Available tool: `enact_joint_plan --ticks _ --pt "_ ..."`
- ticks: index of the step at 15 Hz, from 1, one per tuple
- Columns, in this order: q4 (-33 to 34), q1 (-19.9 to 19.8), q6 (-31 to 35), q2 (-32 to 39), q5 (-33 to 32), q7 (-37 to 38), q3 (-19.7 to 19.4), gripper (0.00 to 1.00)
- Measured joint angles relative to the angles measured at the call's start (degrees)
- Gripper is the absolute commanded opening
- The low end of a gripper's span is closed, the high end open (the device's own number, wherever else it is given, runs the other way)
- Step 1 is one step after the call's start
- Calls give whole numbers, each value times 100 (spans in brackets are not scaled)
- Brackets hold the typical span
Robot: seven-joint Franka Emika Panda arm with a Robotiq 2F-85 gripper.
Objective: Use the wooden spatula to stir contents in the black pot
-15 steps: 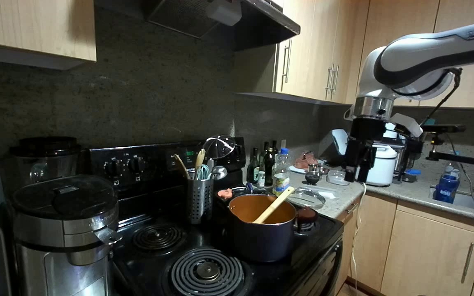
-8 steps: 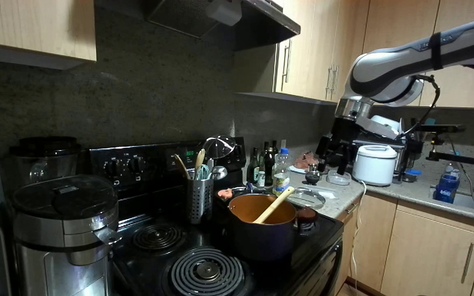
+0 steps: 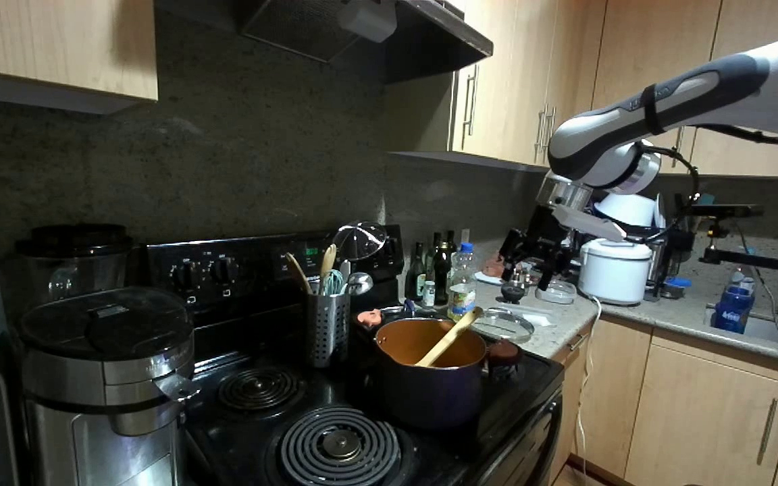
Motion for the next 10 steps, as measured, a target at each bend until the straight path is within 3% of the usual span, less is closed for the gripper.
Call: enact_joint_plan --ticks 6,10 --pt "59 -68 839 501 566 0 -74 100" --pt "58 -68 851 538 563 -23 -55 100"
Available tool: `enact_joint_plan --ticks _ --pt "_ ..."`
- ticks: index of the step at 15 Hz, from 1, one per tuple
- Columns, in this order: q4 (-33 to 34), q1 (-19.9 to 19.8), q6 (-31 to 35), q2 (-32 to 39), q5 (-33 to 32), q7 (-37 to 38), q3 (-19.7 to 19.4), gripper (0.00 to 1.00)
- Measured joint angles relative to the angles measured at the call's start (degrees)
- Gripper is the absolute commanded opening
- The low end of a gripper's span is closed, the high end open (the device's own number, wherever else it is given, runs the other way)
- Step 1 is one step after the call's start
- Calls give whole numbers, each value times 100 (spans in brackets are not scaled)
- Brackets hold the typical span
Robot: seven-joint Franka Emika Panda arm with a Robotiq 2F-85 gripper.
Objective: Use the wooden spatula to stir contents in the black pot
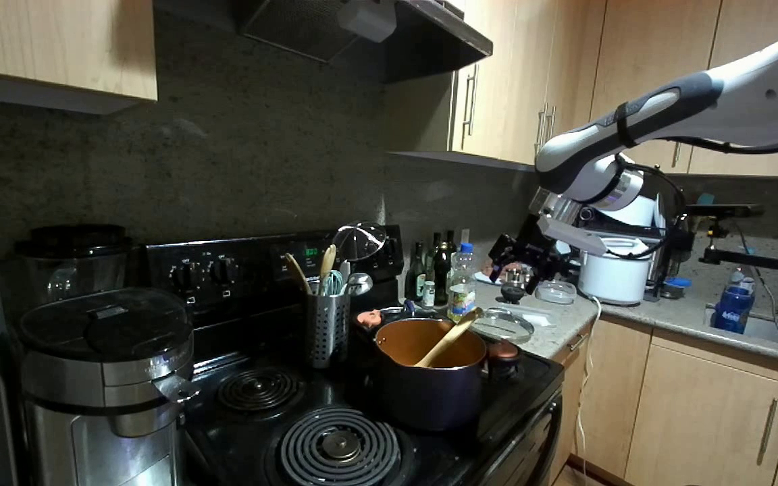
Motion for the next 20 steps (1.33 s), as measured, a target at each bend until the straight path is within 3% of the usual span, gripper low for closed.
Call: enact_joint_plan --ticks 8,15,16,17,19,20 --pt "-219 38 258 28 218 8 93 100" --pt "-493 141 1556 536 335 250 397 100" --pt "-493 165 1707 640 414 258 402 98" --pt "-493 186 1832 735 504 258 402 74" --pt "-493 210 2021 892 640 257 402 69" --pt "-493 218 2090 949 690 255 402 62"
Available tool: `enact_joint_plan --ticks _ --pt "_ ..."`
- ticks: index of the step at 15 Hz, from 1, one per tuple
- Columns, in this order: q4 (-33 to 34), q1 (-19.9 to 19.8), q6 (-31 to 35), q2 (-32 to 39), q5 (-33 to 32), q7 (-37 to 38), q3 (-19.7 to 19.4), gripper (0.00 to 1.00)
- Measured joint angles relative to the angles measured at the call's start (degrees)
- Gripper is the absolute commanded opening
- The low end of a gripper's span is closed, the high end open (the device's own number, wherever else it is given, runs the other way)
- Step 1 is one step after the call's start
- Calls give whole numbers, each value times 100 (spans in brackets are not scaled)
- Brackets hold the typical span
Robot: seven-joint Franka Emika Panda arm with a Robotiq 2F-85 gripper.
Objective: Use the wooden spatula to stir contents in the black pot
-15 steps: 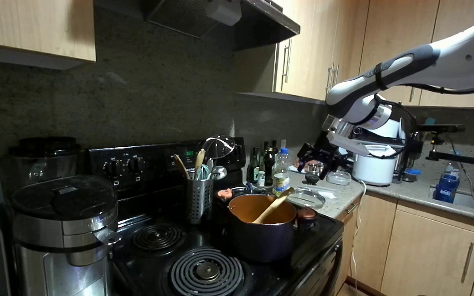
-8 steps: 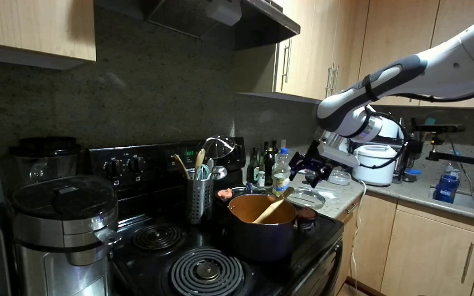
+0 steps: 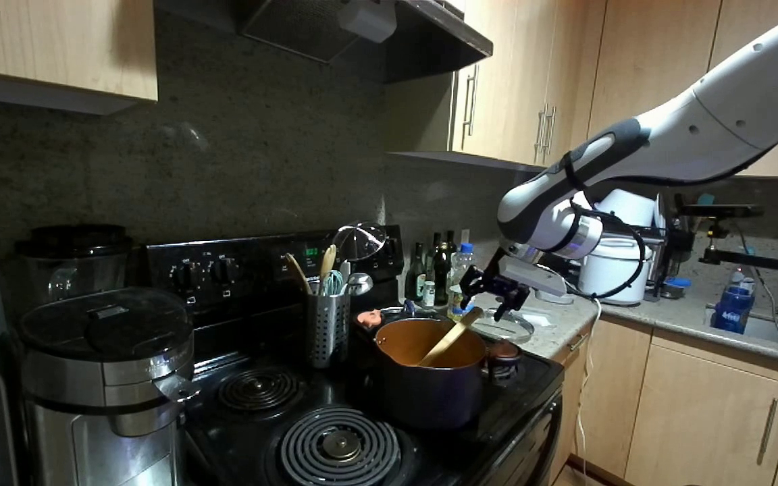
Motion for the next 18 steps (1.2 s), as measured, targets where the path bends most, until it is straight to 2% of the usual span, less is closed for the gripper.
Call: enact_joint_plan --ticks 7,9,10,18 --pt "4 35 132 -23 332 -14 0 7" --pt "0 35 130 -121 381 -14 0 3" --pt "-5 36 128 -181 406 -14 0 7" --pt "-61 71 96 -604 461 -14 -2 6"
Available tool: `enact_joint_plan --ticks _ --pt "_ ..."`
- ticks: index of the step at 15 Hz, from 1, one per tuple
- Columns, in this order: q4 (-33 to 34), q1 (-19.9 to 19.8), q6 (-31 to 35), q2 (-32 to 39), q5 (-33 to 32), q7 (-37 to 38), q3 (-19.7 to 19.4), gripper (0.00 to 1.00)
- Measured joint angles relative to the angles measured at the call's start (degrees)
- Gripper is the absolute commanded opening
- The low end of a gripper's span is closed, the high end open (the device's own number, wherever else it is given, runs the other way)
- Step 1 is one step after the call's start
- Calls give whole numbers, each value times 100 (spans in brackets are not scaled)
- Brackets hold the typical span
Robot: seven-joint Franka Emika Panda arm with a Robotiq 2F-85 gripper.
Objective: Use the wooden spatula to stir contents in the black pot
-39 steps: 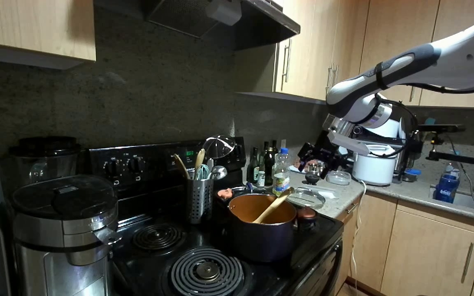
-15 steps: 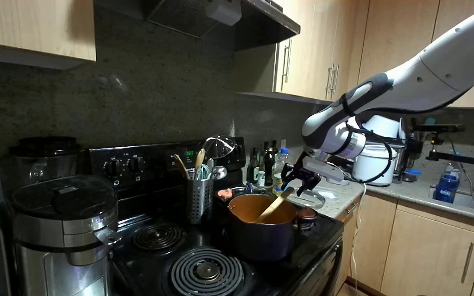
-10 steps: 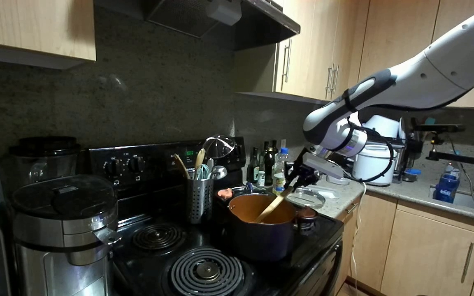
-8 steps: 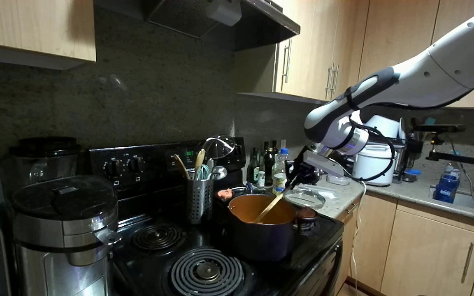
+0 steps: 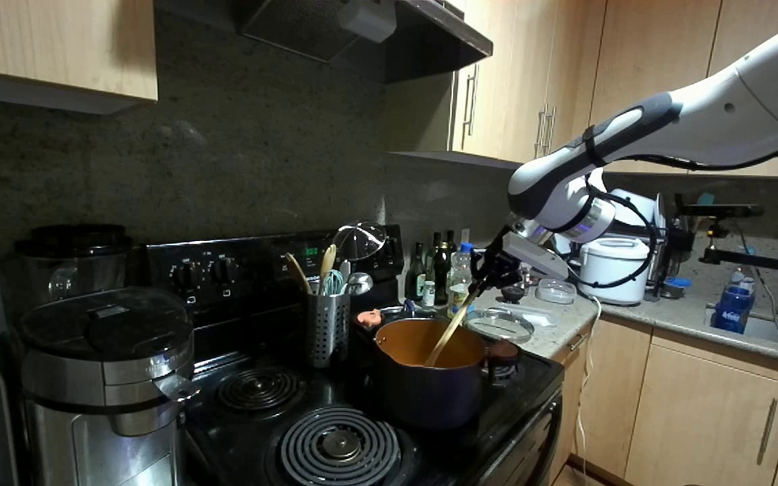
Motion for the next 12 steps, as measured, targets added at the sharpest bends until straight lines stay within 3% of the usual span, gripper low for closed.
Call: enact_joint_plan --ticks 12 --pt "-36 147 834 -546 -1 -208 -25 6"
